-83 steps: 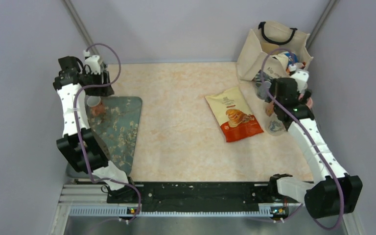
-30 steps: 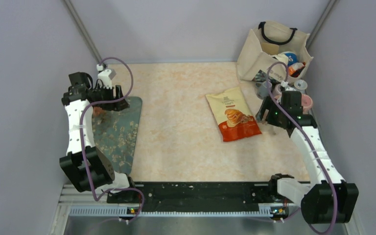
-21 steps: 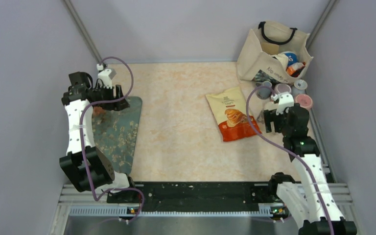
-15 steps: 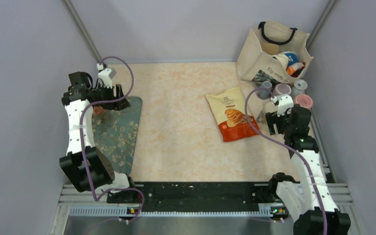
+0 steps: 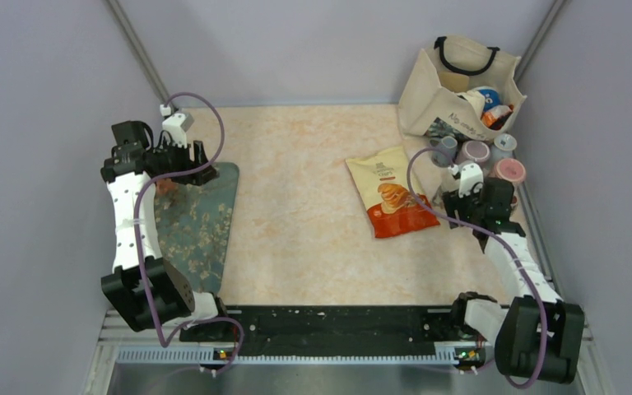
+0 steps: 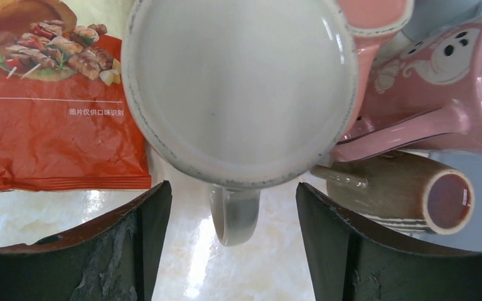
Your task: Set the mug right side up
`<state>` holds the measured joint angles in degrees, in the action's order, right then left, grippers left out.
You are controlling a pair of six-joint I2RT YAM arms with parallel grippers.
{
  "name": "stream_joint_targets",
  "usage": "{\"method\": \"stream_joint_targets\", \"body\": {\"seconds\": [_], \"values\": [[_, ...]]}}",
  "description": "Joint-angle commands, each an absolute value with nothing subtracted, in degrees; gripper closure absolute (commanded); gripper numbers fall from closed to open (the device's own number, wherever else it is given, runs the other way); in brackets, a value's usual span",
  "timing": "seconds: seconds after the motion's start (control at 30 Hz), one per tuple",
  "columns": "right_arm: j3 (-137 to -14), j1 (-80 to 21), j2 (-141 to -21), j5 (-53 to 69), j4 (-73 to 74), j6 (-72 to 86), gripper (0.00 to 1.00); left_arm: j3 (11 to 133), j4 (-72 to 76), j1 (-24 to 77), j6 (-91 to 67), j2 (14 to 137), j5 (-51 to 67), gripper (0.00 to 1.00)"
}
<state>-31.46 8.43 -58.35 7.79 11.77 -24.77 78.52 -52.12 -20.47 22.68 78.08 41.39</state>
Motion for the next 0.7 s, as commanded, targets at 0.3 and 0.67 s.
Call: {"method": "stream_joint_targets", "body": {"seconds": [0.3,0.67], "values": [[-31.3,8.7,-66.6,9.3,2.0,-25.4,0.84,78.5,-50.4,-20.2,21.8,75.8,43.9,0.34],[-38.2,1.1,-60.3,15.5,5.6,-13.7,1.0,79.2,-49.7,-19.0,14.7,77.1,45.6,0.38]]}}
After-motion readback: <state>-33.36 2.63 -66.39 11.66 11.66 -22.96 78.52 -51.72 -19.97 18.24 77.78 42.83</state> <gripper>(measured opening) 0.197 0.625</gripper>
